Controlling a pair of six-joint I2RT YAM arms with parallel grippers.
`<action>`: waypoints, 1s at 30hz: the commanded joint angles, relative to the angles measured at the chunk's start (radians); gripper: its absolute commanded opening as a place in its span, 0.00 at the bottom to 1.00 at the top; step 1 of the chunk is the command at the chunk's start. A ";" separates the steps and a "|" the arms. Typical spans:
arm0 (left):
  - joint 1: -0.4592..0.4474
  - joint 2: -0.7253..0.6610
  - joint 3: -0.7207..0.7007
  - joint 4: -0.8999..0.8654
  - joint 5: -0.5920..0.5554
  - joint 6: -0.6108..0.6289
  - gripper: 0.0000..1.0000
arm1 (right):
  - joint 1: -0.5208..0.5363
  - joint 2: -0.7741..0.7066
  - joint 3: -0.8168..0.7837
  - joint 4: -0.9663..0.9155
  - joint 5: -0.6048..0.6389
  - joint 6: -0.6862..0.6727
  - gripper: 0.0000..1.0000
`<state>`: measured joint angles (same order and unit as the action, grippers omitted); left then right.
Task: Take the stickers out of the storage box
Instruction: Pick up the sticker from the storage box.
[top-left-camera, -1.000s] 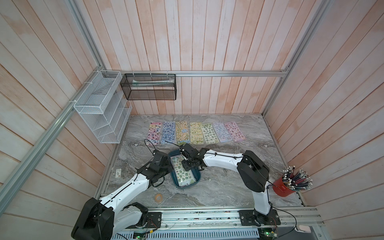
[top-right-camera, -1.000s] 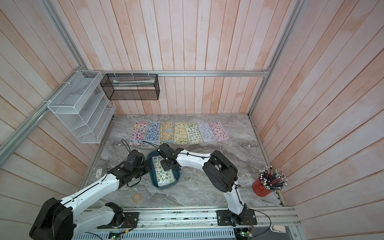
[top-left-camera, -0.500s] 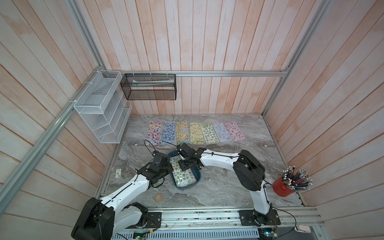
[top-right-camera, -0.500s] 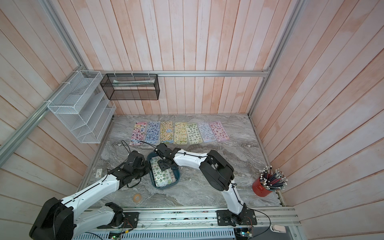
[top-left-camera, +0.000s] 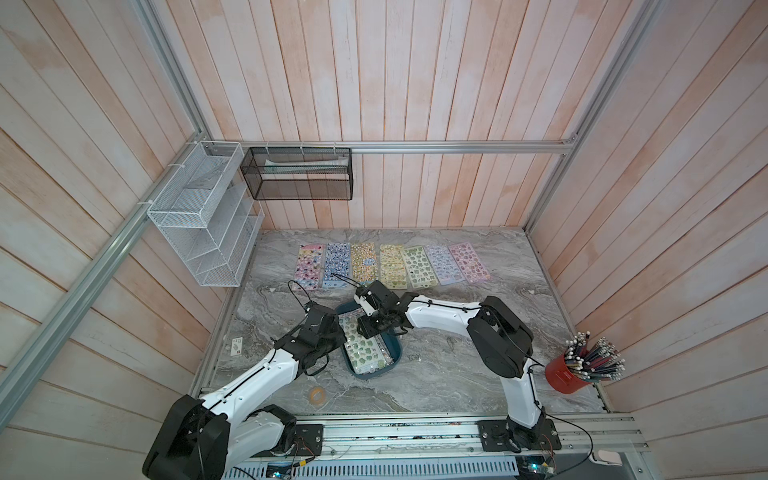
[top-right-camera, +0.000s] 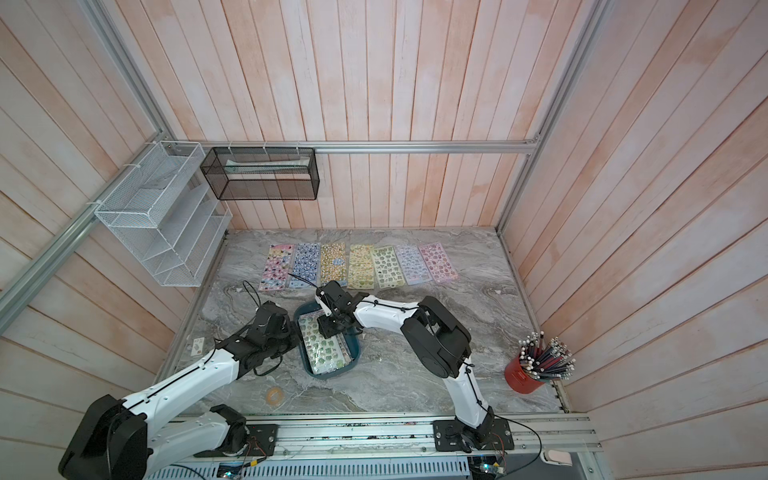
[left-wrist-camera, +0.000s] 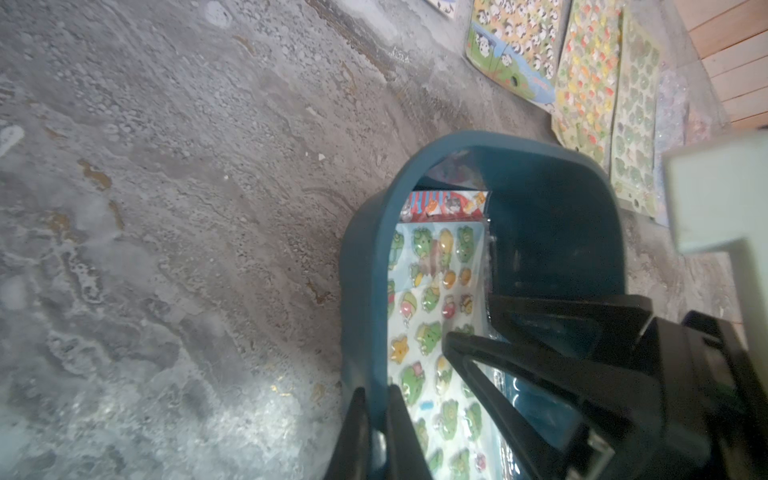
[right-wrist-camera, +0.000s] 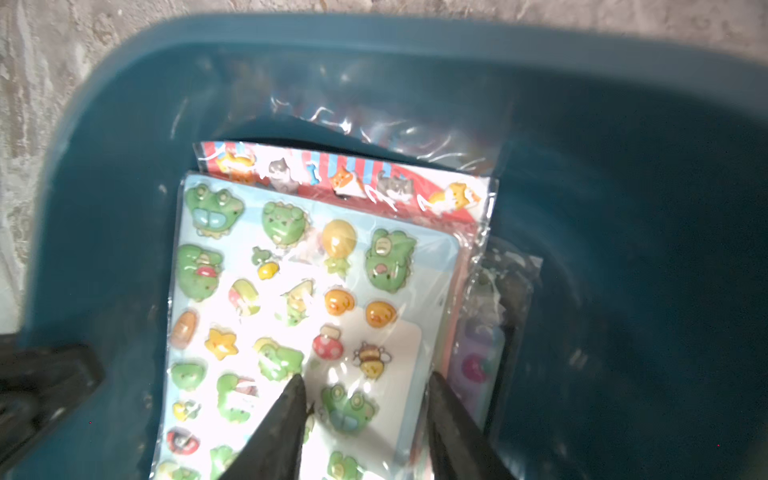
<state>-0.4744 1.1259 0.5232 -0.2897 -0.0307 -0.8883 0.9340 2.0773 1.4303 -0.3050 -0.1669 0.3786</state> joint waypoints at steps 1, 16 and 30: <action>0.000 0.010 -0.003 0.055 -0.001 0.009 0.00 | -0.017 0.052 -0.067 -0.024 -0.044 0.016 0.44; -0.001 0.041 -0.002 0.069 -0.002 0.008 0.00 | -0.105 -0.075 -0.228 0.162 -0.232 0.059 0.28; -0.001 0.055 0.010 0.064 -0.010 0.014 0.00 | -0.141 -0.179 -0.308 0.251 -0.290 0.088 0.06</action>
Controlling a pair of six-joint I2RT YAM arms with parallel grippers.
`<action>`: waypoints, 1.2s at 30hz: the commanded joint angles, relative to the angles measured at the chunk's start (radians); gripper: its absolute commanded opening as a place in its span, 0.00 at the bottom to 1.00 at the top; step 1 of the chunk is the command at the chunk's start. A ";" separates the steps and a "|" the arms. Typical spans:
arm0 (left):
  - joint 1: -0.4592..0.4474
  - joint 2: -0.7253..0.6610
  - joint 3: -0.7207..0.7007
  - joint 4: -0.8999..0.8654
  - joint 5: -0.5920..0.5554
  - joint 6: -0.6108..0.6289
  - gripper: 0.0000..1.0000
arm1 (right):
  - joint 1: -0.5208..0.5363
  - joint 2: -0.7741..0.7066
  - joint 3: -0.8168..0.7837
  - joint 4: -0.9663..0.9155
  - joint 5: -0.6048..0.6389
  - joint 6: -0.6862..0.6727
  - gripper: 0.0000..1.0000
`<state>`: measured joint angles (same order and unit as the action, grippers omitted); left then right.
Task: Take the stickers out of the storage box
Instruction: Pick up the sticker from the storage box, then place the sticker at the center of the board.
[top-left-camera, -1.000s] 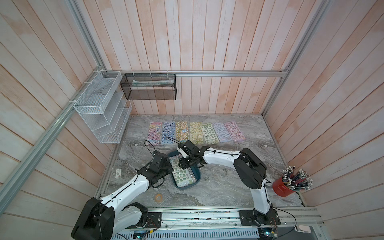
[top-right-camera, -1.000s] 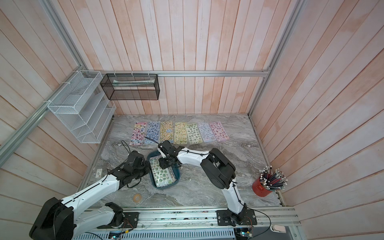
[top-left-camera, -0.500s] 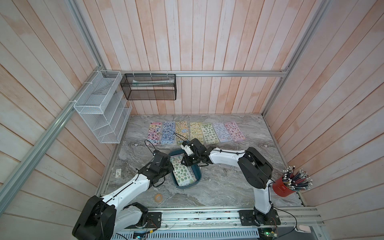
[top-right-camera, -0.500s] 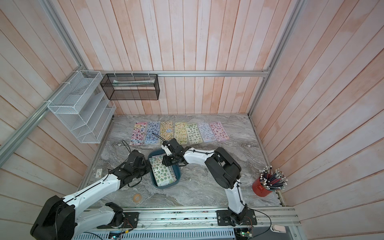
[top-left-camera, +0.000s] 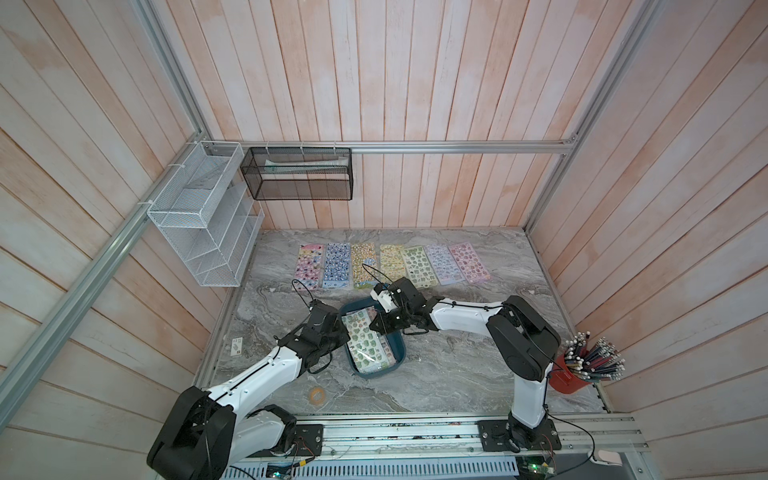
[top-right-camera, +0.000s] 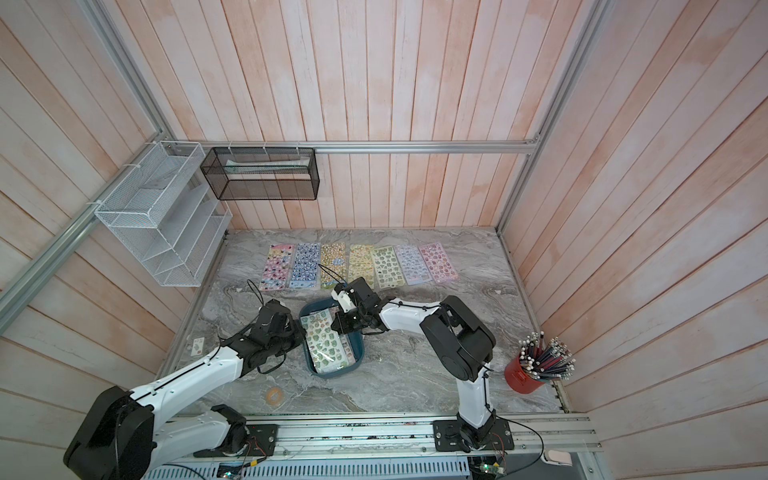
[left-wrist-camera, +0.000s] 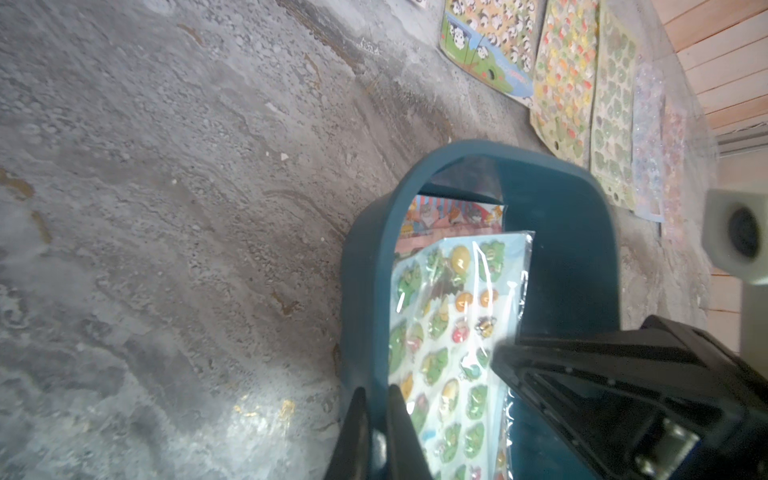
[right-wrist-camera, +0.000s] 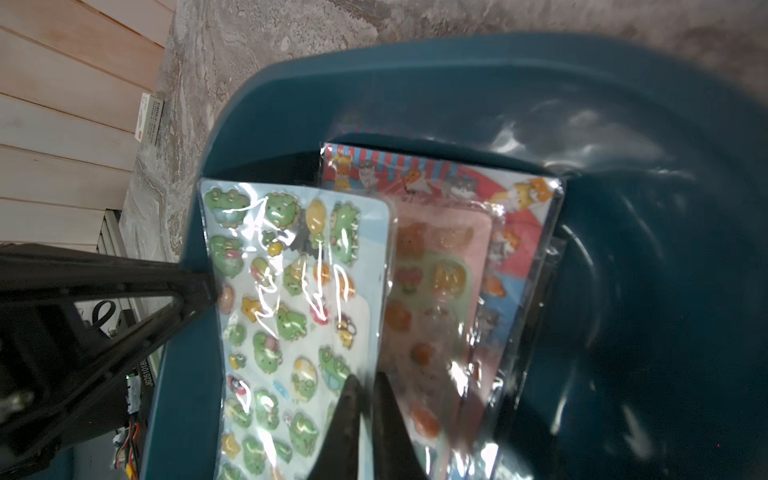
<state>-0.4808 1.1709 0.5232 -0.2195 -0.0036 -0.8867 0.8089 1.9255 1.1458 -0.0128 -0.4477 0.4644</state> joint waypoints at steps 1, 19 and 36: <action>0.005 0.010 0.009 -0.006 -0.036 0.012 0.00 | -0.018 -0.035 -0.024 -0.042 -0.008 0.002 0.04; 0.006 -0.001 0.037 -0.016 -0.033 0.058 0.00 | -0.096 -0.273 0.150 -0.357 0.043 -0.136 0.00; 0.006 -0.017 0.080 -0.040 0.013 0.127 0.00 | -0.537 -0.489 0.138 -0.678 0.330 -0.299 0.00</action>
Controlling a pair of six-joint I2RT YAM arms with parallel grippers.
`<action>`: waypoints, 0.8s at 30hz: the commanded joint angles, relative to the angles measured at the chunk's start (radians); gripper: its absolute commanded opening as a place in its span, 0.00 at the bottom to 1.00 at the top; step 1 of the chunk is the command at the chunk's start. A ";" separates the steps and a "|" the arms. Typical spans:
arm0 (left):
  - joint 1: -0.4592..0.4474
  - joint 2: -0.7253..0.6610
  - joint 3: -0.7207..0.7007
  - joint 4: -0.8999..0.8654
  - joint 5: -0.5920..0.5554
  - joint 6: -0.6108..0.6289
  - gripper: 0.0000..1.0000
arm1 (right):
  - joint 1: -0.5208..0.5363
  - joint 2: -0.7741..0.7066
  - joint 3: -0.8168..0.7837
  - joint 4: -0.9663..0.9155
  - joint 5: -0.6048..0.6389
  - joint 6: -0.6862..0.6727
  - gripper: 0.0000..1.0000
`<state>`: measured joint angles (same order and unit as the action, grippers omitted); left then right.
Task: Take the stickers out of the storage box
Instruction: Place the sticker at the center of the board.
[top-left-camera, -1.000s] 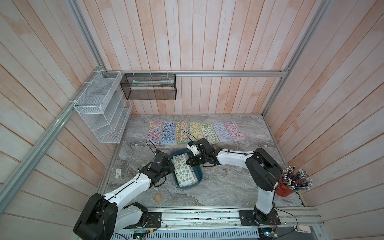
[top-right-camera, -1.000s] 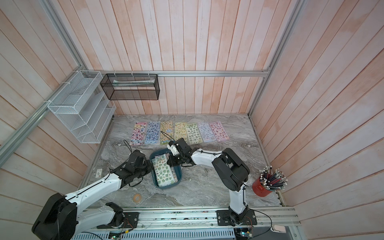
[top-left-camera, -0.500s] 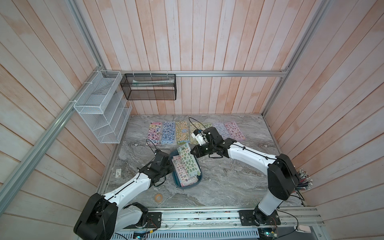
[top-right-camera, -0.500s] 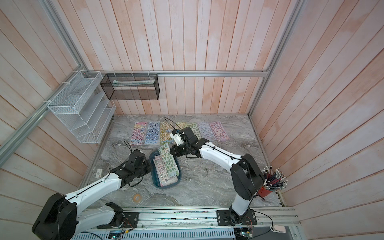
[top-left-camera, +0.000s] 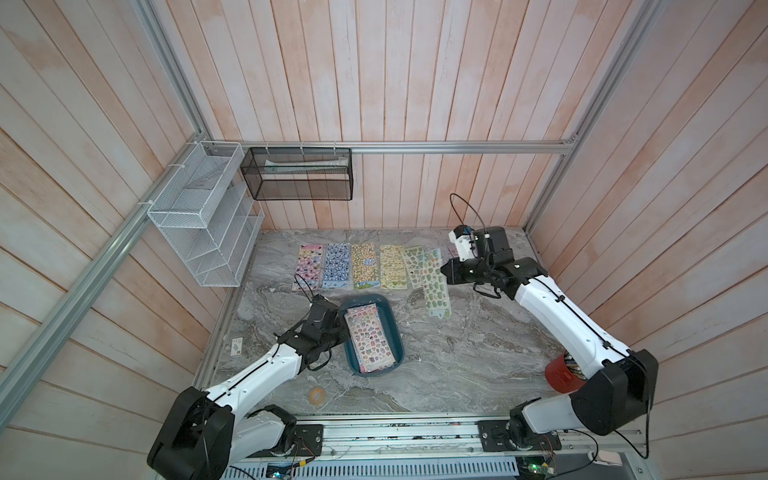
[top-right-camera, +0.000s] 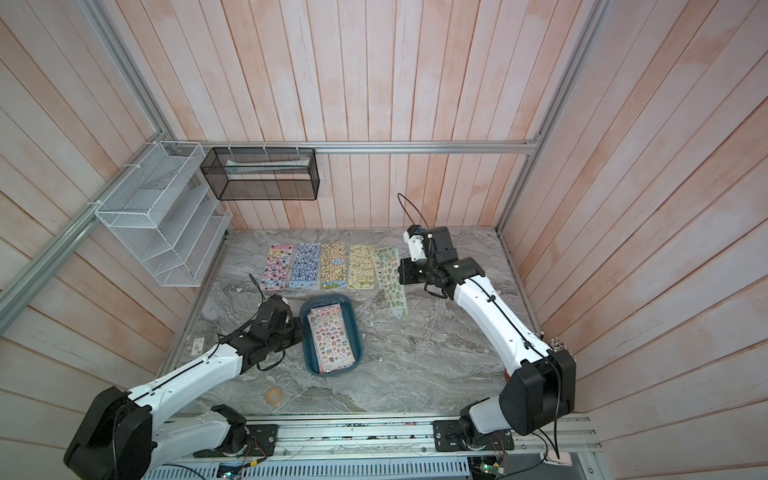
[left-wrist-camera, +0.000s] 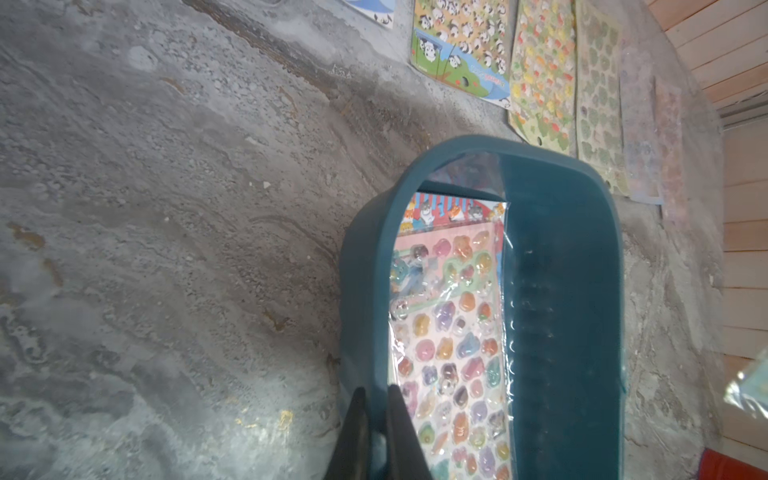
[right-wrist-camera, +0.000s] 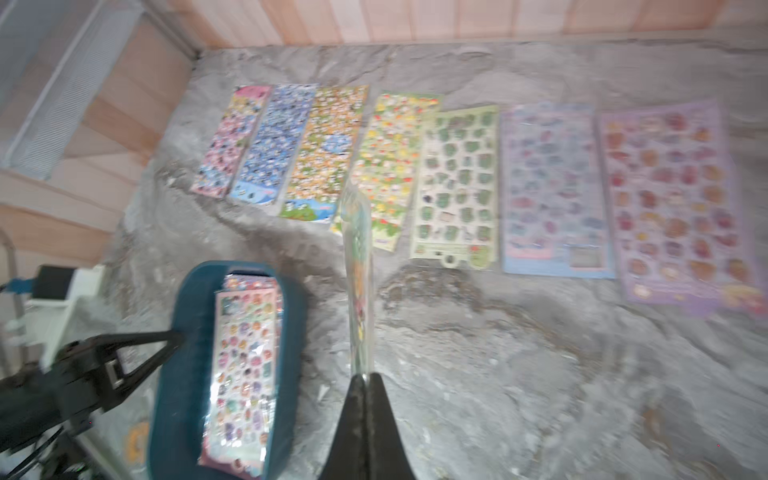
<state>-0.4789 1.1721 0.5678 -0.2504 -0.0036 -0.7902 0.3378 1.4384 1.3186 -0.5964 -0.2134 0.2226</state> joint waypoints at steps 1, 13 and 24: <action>0.003 -0.022 0.037 -0.013 0.011 0.034 0.00 | -0.100 0.002 -0.047 -0.097 0.114 -0.064 0.00; 0.003 -0.043 0.034 -0.025 0.014 0.046 0.00 | -0.205 0.231 -0.011 -0.144 0.209 -0.116 0.00; 0.004 -0.051 0.025 -0.028 0.008 0.057 0.00 | -0.226 0.418 0.061 -0.189 0.457 -0.139 0.00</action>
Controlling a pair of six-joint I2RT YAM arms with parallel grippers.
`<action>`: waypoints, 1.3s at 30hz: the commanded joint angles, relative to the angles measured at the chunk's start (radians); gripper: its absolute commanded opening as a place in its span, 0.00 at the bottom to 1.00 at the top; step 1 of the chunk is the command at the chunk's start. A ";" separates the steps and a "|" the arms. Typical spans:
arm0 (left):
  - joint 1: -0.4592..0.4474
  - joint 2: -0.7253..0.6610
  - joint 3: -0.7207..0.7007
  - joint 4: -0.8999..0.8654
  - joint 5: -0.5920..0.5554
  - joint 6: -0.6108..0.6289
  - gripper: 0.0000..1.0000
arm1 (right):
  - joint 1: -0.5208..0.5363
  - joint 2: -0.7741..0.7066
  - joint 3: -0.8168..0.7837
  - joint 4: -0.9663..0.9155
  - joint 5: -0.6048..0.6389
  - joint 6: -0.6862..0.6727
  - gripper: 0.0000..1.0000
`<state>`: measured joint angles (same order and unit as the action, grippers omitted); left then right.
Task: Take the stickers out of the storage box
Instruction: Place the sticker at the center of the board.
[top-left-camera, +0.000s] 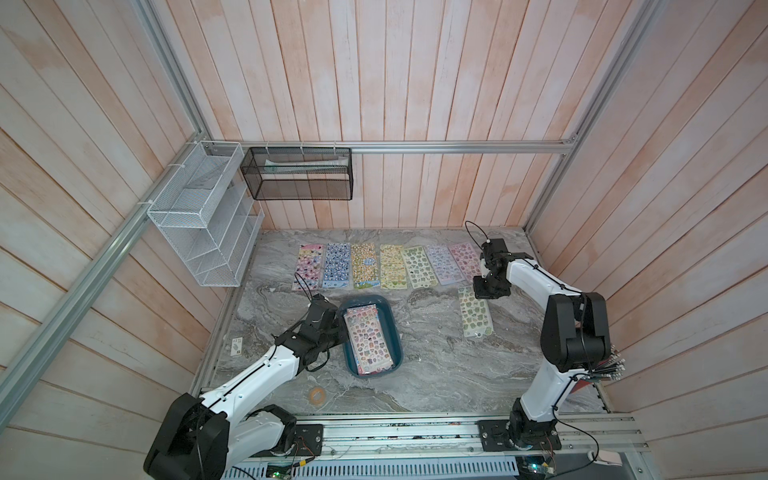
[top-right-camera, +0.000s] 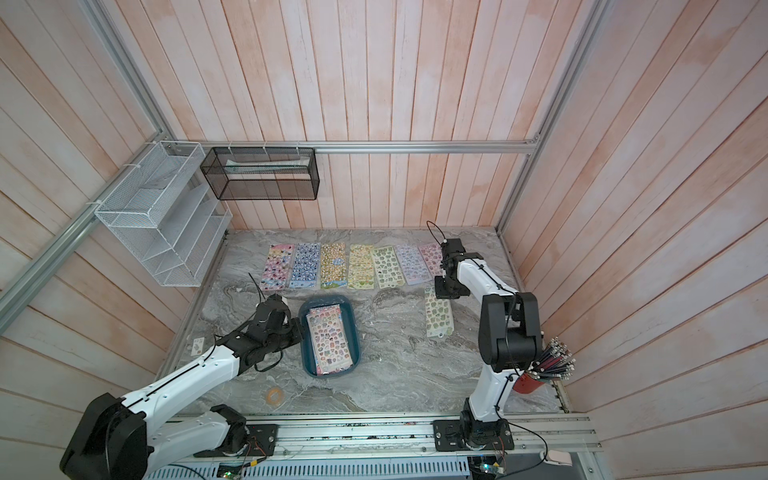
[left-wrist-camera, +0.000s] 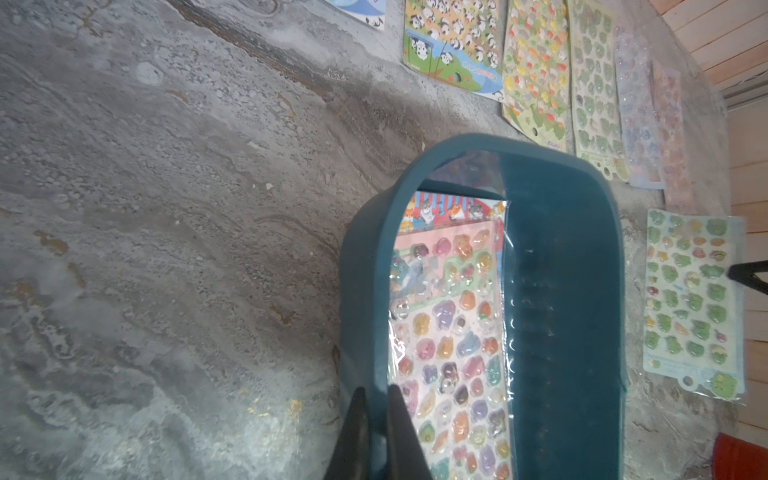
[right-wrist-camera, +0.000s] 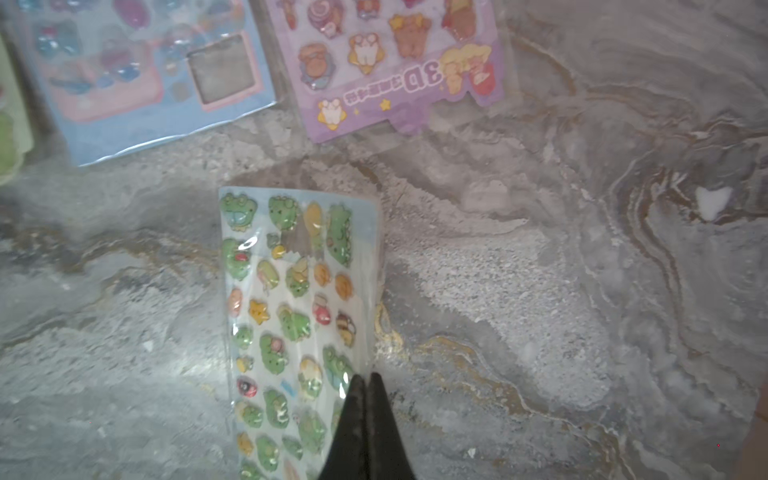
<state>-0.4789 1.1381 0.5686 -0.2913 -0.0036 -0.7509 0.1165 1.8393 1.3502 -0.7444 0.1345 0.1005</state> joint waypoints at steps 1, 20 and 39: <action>0.004 -0.018 0.024 0.014 0.008 0.018 0.00 | -0.007 0.024 0.029 -0.039 0.128 -0.022 0.00; 0.005 0.000 0.019 0.020 0.000 0.027 0.00 | -0.015 0.117 0.023 0.049 0.368 -0.056 0.14; 0.005 -0.023 0.032 -0.007 -0.013 0.017 0.00 | 0.108 -0.170 -0.094 0.171 0.047 0.084 0.35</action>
<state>-0.4778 1.1366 0.5686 -0.3004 -0.0059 -0.7441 0.1894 1.7405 1.3334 -0.6395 0.3546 0.1135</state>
